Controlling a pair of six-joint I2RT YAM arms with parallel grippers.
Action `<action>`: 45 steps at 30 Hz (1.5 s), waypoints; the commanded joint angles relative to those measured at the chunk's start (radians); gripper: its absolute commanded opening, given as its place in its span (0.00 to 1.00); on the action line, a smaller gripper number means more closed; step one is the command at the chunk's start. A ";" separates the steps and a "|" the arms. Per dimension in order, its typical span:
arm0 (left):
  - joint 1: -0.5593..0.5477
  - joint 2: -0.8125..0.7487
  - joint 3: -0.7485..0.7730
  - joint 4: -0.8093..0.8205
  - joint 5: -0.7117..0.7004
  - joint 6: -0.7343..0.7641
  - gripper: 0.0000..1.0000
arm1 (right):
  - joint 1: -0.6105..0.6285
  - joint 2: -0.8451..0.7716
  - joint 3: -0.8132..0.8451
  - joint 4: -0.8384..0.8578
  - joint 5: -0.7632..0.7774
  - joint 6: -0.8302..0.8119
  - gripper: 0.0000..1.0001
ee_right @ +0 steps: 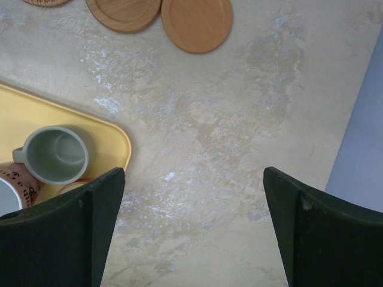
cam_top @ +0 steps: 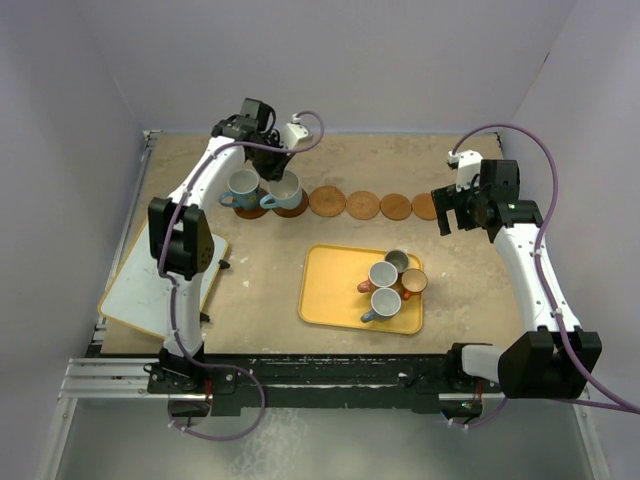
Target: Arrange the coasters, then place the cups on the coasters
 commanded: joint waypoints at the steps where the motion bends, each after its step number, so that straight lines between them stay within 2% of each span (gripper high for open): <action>1: 0.009 0.031 0.130 -0.018 0.047 -0.013 0.03 | -0.003 -0.007 0.000 0.004 0.004 -0.008 1.00; 18: 0.010 0.136 0.261 -0.097 0.006 0.006 0.03 | -0.003 -0.009 -0.001 0.012 0.020 -0.020 1.00; 45: 0.019 0.192 0.285 -0.096 -0.015 0.009 0.03 | -0.003 -0.007 -0.001 0.013 0.020 -0.023 1.00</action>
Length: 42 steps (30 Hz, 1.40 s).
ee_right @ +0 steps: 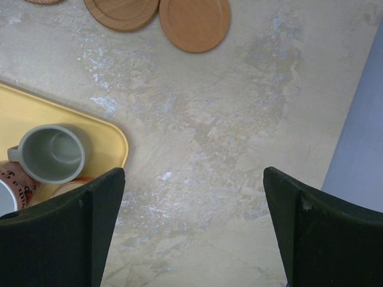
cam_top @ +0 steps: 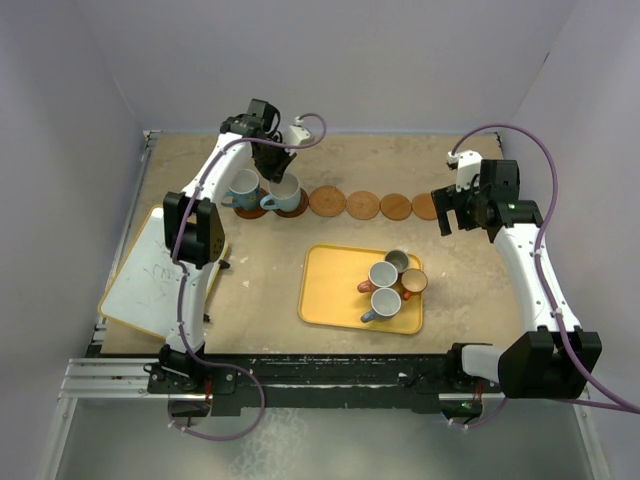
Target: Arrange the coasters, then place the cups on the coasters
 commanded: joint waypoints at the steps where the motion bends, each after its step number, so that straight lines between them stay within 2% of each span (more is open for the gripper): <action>1: 0.012 -0.005 0.056 0.021 0.017 0.006 0.03 | -0.003 -0.009 0.000 0.012 0.014 -0.008 1.00; 7: 0.012 0.005 0.057 0.016 0.019 0.008 0.07 | -0.003 -0.010 0.000 0.014 0.013 -0.010 1.00; 26: 0.012 0.003 0.067 0.050 0.015 -0.006 0.32 | -0.003 -0.004 0.001 0.015 0.013 -0.009 1.00; 30: 0.012 0.009 0.068 0.053 0.019 -0.011 0.30 | -0.003 -0.005 0.001 0.014 0.014 -0.011 1.00; 35: 0.012 0.018 0.071 0.050 0.033 -0.009 0.21 | -0.003 -0.007 0.001 0.014 0.014 -0.010 1.00; 42: 0.012 0.026 0.087 0.056 0.040 0.014 0.14 | -0.003 -0.005 -0.001 0.014 0.014 -0.011 1.00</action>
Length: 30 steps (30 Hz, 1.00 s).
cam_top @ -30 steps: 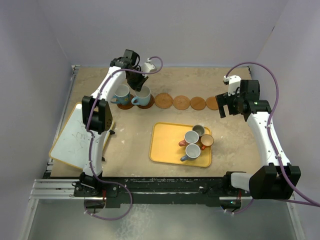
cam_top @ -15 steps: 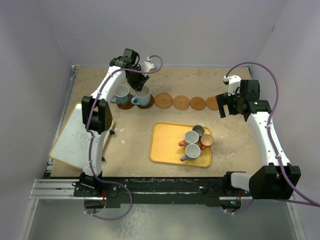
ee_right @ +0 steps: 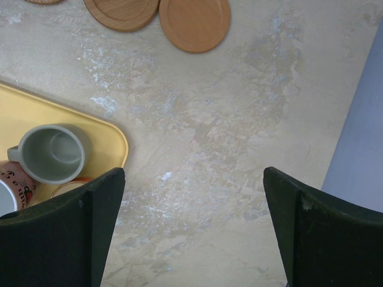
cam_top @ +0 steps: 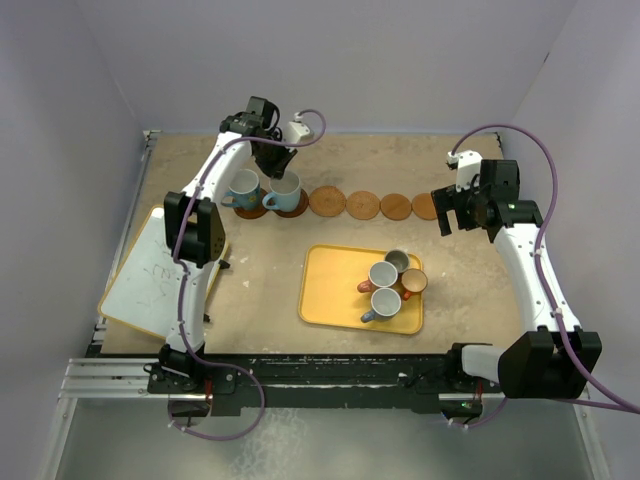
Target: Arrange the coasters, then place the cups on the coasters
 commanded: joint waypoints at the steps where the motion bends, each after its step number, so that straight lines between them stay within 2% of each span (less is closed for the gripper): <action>1: 0.006 0.011 0.061 0.026 0.034 0.019 0.13 | -0.003 -0.005 0.000 0.014 0.014 -0.010 1.00; 14: 0.006 0.014 0.083 0.029 0.058 0.032 0.08 | -0.003 -0.001 -0.001 0.015 0.014 -0.011 1.00; 30: 0.006 0.042 0.104 0.011 0.059 0.061 0.08 | -0.004 -0.001 -0.001 0.013 0.014 -0.013 1.00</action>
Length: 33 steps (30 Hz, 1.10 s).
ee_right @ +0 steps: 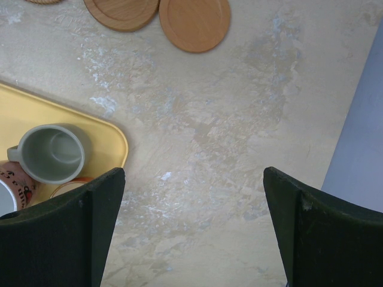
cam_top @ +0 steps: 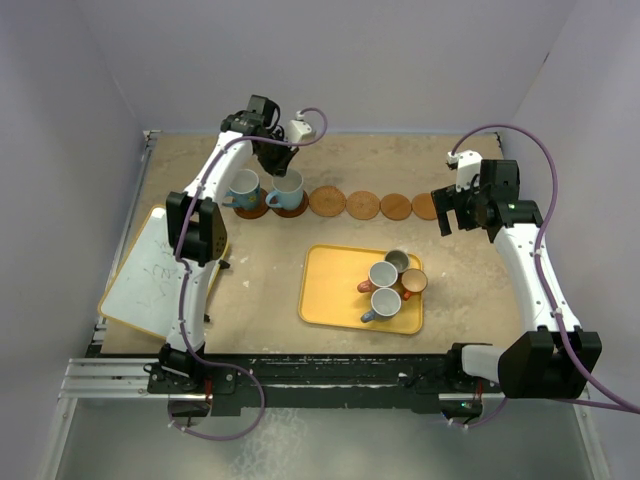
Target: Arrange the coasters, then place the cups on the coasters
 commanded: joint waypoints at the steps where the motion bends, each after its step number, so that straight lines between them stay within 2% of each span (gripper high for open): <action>1: 0.006 0.011 0.051 0.010 0.008 0.040 0.10 | -0.004 -0.001 0.000 0.013 0.014 -0.012 1.00; 7: 0.007 -0.011 0.055 0.024 -0.017 0.040 0.29 | -0.003 0.001 0.000 0.015 0.013 -0.013 1.00; 11: 0.006 -0.072 0.048 0.081 -0.013 -0.006 0.54 | -0.003 0.001 0.000 0.013 0.014 -0.013 1.00; 13: 0.003 -0.121 0.024 0.116 0.005 -0.037 0.63 | -0.004 0.001 0.001 0.013 0.014 -0.012 1.00; 20: -0.075 -0.325 -0.183 0.225 0.037 -0.118 0.71 | -0.003 0.002 0.002 0.015 0.016 -0.011 1.00; 27: -0.294 -0.537 -0.504 0.346 -0.007 -0.176 0.76 | -0.004 0.002 0.005 0.006 -0.012 0.013 1.00; 33: -0.468 -0.583 -0.613 0.408 -0.011 -0.250 0.77 | -0.003 -0.002 0.006 0.007 -0.013 0.015 1.00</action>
